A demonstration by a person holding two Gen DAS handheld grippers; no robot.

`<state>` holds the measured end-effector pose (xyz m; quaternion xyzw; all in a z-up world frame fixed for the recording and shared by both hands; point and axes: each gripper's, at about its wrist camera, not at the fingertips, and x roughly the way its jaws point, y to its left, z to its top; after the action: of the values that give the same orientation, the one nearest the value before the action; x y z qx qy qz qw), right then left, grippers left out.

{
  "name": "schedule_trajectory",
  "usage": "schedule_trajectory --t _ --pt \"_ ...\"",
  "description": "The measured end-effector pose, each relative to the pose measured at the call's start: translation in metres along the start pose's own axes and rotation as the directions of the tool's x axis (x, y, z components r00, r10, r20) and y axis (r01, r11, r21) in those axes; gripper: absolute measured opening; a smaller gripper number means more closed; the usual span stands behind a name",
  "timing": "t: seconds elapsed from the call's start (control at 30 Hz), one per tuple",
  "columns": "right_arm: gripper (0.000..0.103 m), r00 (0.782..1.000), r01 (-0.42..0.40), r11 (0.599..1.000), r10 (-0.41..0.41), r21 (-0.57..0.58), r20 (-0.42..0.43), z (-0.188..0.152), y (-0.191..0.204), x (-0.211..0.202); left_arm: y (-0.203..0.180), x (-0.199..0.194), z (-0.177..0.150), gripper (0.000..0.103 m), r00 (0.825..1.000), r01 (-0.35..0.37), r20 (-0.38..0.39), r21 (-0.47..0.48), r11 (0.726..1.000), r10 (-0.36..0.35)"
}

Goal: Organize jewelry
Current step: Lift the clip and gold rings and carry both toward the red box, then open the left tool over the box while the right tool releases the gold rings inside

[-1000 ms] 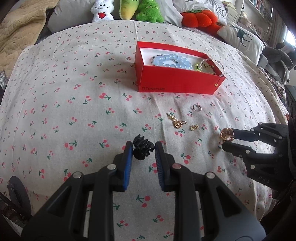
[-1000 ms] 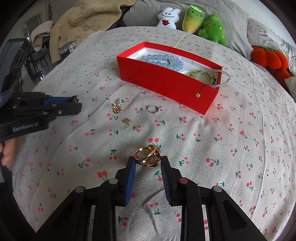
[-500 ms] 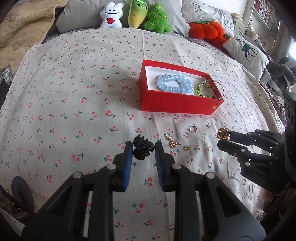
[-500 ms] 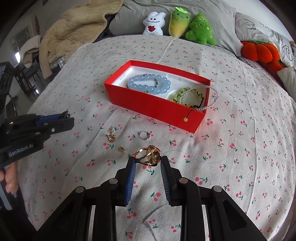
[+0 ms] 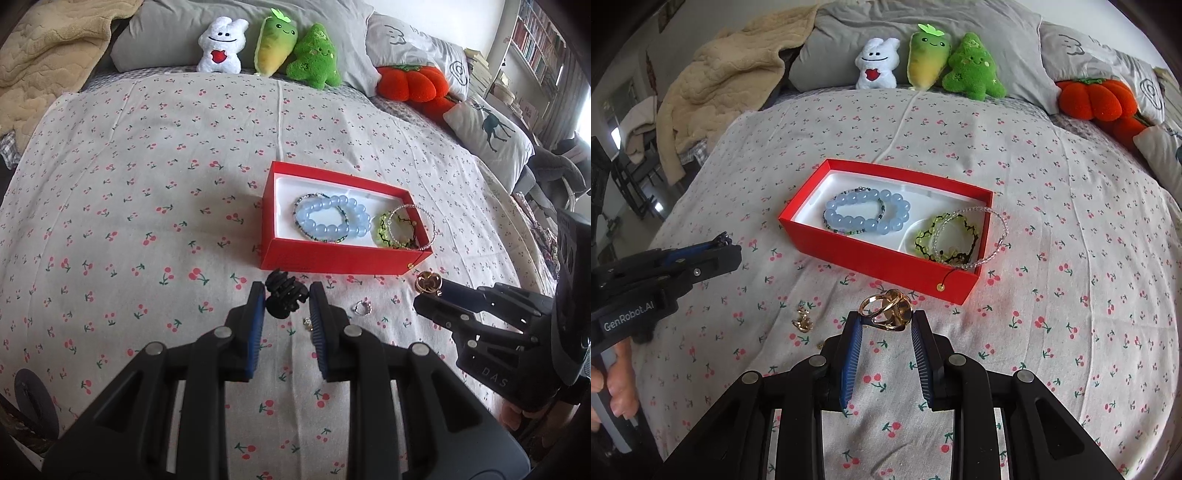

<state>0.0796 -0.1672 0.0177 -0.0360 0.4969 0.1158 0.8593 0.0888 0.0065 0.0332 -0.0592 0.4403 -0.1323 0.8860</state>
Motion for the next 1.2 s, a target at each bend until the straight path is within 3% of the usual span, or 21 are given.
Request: schedule_trajectory --t 0.43,1.0,1.2 --pt "0.028 0.998 0.009 0.998 -0.013 0.055 0.068 0.021 -0.029 0.0 -0.016 0.034 0.032 0.026 0.997 0.058 0.044 0.013 0.998 -0.059" --pt "0.028 0.997 0.017 0.997 -0.022 0.073 0.08 0.026 -0.043 0.007 -0.018 0.063 0.039 0.026 1.0 0.016 0.02 0.036 0.999 -0.016" --pt "0.028 0.996 0.018 0.997 -0.024 0.075 0.084 0.028 -0.044 0.006 -0.019 0.054 0.038 0.037 1.0 0.012 0.027 0.042 0.999 -0.013"
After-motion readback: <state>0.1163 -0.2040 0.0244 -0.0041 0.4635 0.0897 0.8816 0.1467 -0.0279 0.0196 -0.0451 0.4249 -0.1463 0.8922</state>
